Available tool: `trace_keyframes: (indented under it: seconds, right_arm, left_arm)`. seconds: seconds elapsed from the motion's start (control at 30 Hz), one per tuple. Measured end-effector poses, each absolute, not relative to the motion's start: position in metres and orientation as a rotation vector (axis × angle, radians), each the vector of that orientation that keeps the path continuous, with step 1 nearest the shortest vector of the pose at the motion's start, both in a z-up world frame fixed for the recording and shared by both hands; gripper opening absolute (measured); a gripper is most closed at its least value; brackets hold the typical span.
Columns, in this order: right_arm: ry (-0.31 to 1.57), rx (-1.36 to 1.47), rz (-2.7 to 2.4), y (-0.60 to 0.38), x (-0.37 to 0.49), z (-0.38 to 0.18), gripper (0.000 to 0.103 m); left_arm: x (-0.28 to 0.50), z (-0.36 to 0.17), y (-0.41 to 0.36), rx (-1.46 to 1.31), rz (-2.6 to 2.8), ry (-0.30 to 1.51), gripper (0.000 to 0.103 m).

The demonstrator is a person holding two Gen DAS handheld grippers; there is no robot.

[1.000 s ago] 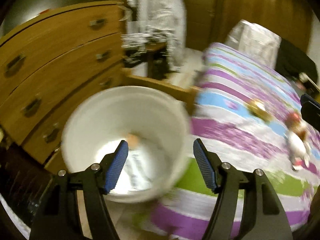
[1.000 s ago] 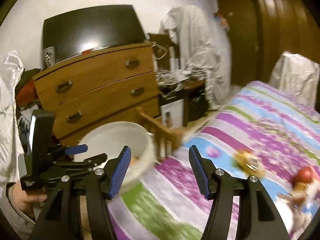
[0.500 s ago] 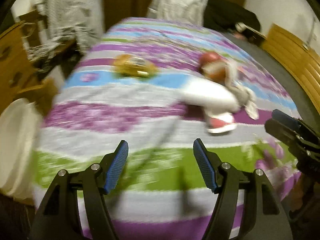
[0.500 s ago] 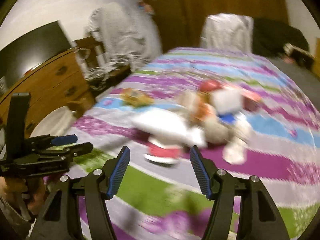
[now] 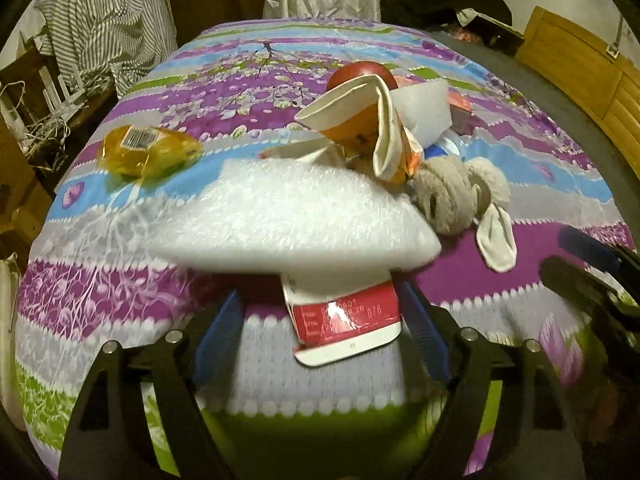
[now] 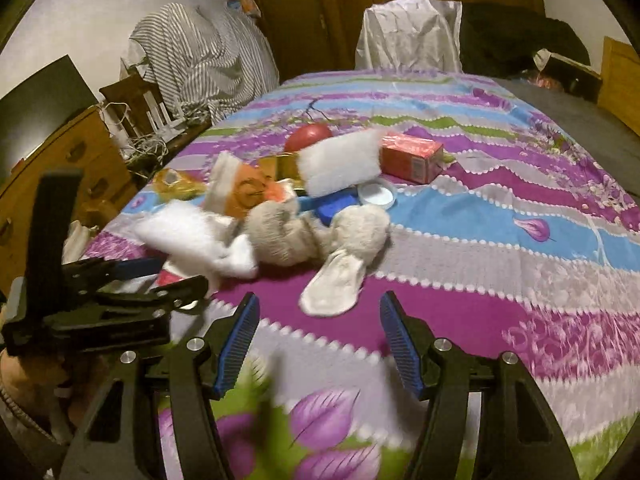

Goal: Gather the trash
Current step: 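Move both tools back over the trash on the bed, then grasp the white foam sheet with the right gripper while the left grasps the medicine box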

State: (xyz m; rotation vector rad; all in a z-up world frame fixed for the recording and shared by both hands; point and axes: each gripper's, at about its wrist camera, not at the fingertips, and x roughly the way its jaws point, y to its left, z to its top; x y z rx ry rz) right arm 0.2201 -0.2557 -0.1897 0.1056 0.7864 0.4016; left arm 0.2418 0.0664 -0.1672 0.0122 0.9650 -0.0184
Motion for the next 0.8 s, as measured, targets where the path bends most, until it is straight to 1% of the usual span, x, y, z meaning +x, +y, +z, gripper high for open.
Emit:
trace_keyframes:
  seconds: [0.07, 0.1, 0.2, 0.23, 0.27, 0.37, 0.4, 0.43, 0.6, 0.8]
  right_arm:
    - [0.805, 0.138, 0.407, -0.258, 0.240, -0.194, 0.064]
    - [0.814, 0.166, 0.409, -0.260, 0.252, -0.196, 0.064]
    - [0.858, 0.236, 0.412, -0.264, 0.286, -0.205, 0.063]
    - [0.871, 0.246, 0.409, -0.263, 0.296, -0.208, 0.060]
    - [0.884, 0.247, 0.409, -0.261, 0.302, -0.211, 0.051]
    - [0.907, 0.233, 0.414, -0.253, 0.312, -0.218, 0.037]
    - [0.899, 0.237, 0.421, -0.253, 0.311, -0.216, 0.036]
    - [0.894, 0.244, 0.429, -0.253, 0.308, -0.215, 0.035]
    - [0.866, 0.217, 0.501, -0.261, 0.265, -0.199, 0.034]
    - [0.911, 0.139, 0.595, -0.274, 0.200, -0.204, 0.036]
  left_arm:
    - [0.245, -0.169, 0.068, -0.011, -0.026, 0.967, 0.066]
    - [0.245, -0.169, 0.071, -0.026, -0.042, 0.973, 0.053]
    - [0.240, -0.167, 0.076, -0.051, -0.066, 0.966, 0.050]
    - [0.237, -0.166, 0.080, -0.061, -0.077, 0.967, 0.050]
    - [0.233, -0.166, 0.085, -0.075, -0.090, 0.972, 0.049]
    - [0.220, -0.164, 0.095, -0.101, -0.123, 0.989, 0.049]
    - [0.212, -0.163, 0.099, -0.102, -0.150, 0.999, 0.043]
    - [0.208, -0.163, 0.100, -0.098, -0.169, 1.009, 0.026]
    - [0.173, -0.157, 0.109, -0.074, -0.252, 1.026, 0.026]
    - [0.150, -0.164, 0.130, -0.124, -0.244, 1.034, 0.028]
